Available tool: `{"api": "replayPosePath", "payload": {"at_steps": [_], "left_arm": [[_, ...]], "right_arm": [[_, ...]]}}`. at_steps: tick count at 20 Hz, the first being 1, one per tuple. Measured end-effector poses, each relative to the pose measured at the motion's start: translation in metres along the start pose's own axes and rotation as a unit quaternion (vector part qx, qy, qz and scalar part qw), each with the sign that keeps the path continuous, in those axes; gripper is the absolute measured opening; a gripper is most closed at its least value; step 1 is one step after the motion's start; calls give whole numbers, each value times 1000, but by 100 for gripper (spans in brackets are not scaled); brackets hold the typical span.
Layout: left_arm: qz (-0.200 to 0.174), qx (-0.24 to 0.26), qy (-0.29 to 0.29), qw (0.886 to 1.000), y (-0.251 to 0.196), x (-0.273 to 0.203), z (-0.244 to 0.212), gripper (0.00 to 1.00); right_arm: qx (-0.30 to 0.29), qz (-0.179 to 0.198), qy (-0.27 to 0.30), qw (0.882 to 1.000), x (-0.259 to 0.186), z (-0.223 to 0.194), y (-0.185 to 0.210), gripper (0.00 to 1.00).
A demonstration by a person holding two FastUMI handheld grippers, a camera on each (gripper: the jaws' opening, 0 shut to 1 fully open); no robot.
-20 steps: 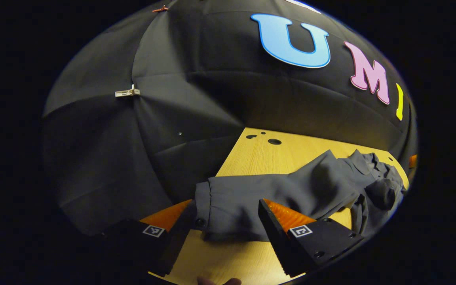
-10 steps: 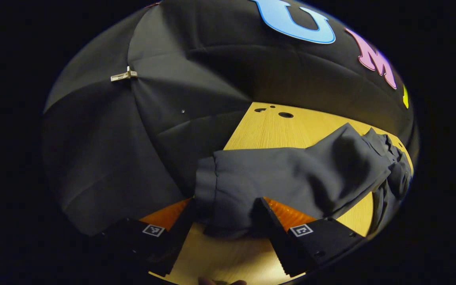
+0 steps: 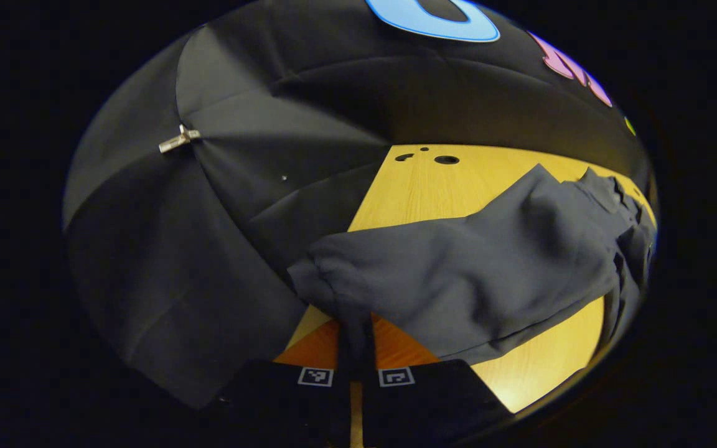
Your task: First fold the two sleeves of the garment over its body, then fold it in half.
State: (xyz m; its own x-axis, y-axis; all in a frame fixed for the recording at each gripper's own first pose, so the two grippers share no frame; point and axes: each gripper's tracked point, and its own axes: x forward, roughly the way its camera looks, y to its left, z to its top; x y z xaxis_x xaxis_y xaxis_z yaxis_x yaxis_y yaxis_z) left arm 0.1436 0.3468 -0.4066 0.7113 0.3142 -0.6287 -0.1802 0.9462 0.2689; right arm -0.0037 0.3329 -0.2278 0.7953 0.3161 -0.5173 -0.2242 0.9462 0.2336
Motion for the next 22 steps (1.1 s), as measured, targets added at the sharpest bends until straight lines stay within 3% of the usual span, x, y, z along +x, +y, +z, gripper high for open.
{"api": "replayPosePath", "payload": {"at_steps": [7, 12, 17, 22], "left_arm": [[17, -39, -54, 998, 26, -58, 45, 11], [1, -53, -94, 994, 25, -110, 80, 10], [-42, -20, -151, 987, -28, -164, 128, 7], [-113, -3, -198, 974, -109, -223, 167, 10]], "right_arm": [[6, -15, -15, 1000, -20, 3, -40, 84], [15, -24, -26, 999, -29, 6, -69, 84], [21, -40, -29, 999, -40, -1, -102, 84], [37, -67, -28, 997, -59, -14, -142, 84]]}}
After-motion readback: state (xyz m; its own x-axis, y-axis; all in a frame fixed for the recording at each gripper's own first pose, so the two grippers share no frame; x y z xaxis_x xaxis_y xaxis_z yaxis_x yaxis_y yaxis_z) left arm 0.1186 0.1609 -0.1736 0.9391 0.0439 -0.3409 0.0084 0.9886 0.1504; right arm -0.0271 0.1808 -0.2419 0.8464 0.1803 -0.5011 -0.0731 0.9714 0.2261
